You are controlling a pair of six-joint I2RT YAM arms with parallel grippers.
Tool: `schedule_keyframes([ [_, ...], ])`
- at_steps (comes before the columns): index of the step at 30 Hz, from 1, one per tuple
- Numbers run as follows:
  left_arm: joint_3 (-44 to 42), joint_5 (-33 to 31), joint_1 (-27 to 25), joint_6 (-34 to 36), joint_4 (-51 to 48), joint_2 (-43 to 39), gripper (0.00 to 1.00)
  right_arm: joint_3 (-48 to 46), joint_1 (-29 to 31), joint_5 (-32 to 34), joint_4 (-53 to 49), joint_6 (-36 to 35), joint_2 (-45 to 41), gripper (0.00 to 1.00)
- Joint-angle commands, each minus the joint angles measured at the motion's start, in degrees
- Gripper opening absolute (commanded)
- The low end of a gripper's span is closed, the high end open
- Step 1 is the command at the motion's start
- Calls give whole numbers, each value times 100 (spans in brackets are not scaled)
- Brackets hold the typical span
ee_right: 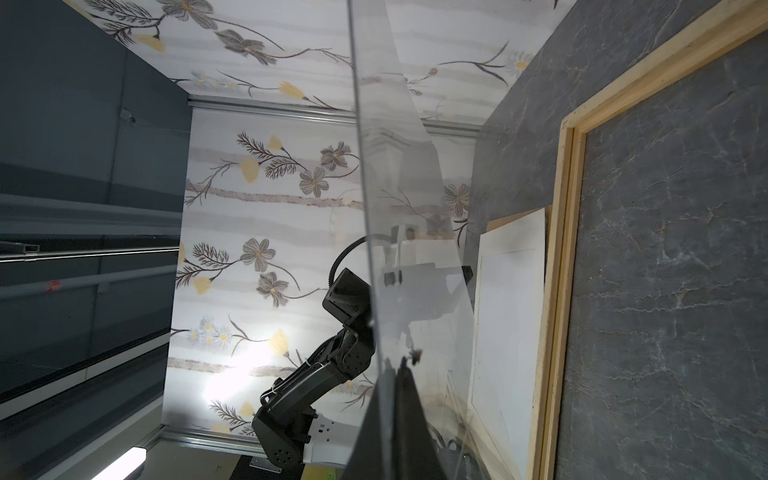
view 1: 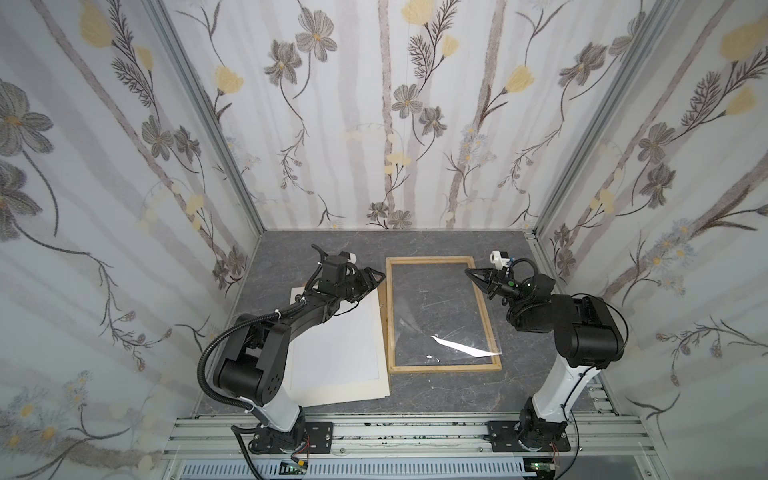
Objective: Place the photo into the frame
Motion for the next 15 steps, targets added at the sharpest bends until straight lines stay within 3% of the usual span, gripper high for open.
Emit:
schedule_keyframes([
  [1, -50, -43, 75, 31, -88, -240, 69, 35, 34, 185, 1583, 489, -83, 0],
  [5, -137, -81, 158, 27, -137, -450, 70, -59, 46, 387, 1316, 291, -131, 0],
  [8, -191, -82, 188, 35, -155, -569, 70, -171, 46, 517, 515, -333, -346, 0],
  [15, -343, -65, 276, 44, -216, -869, 70, 182, 96, 954, -3717, -3269, -1567, 0],
])
